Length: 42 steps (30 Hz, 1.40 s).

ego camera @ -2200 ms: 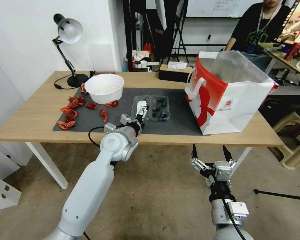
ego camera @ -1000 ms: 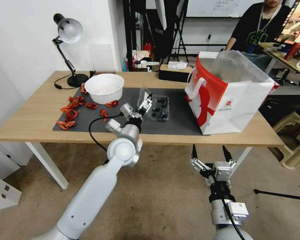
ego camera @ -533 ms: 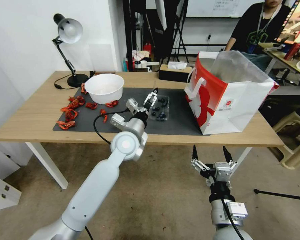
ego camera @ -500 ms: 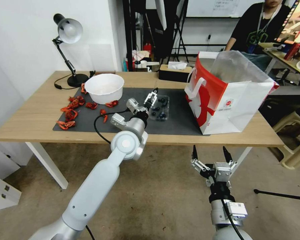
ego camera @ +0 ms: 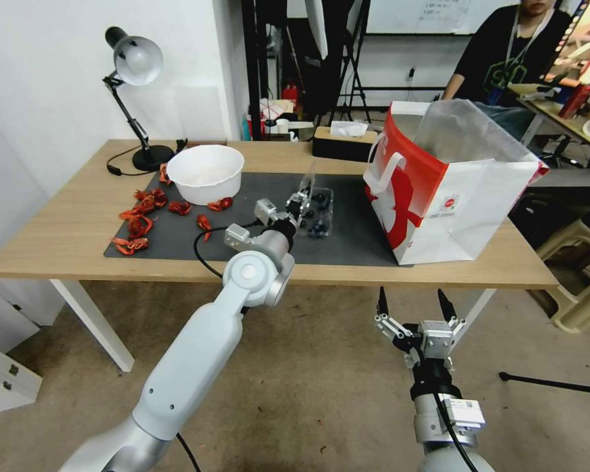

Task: Close the takeout container lid, then place the container into the takeout bag.

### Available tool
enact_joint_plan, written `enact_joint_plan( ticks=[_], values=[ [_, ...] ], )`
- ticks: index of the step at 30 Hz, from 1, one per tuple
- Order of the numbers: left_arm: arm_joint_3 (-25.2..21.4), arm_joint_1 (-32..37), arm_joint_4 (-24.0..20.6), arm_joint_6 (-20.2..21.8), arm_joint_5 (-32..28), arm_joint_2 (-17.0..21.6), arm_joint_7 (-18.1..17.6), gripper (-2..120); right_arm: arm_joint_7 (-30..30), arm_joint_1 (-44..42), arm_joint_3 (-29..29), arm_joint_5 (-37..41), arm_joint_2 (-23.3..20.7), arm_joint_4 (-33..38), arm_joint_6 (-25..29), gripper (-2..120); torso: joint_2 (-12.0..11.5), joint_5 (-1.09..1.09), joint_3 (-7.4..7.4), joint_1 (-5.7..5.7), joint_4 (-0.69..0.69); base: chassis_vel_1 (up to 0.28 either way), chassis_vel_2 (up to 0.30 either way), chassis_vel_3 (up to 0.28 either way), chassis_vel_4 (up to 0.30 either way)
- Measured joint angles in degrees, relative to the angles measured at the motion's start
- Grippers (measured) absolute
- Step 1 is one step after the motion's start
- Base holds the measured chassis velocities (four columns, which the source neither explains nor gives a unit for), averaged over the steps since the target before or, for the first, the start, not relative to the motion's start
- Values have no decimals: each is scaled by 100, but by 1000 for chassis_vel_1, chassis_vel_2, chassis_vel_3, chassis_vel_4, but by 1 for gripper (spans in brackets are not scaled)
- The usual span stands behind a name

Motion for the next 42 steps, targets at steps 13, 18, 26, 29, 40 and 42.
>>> enact_joint_plan(
  ticks=[13, 18, 26, 29, 40, 42],
  values=[
    [301, -2, 219, 115, 141, 11, -64, 0, 3, 51, -4, 23, 2, -32, -2, 100, 0, 0, 0, 0, 0, 0, 0, 0, 0],
    [390, -19, 335, 137, 286, 14, -80, 0, 3, 61, -3, 47, -4, -32, -11, 100, 0, 0, 0, 0, 0, 0, 0, 0, 0],
    [458, -18, 428, 169, 450, 41, -149, 0, 17, 347, 42, 459, -120, 80, -274, 100, 0, 0, 0, 0, 0, 0, 0, 0, 0],
    [466, -17, 434, 183, 457, 52, -172, 0, 34, 545, 63, 745, -194, 130, -464, 100, 0, 0, 0, 0, 0, 0, 0, 0, 0],
    [606, -153, 562, 187, 509, 87, -188, 0, 102, 1888, 303, 3602, -967, 185, -1665, 100, 0, 0, 0, 0, -1, 0, 0, 0, 0],
    [613, -157, 570, 185, 516, 94, -188, 0, 114, 2046, 292, 3874, -1032, 124, -1743, 100, 0, 1, 0, 0, 0, 0, 0, 0, 0]
  ],
)
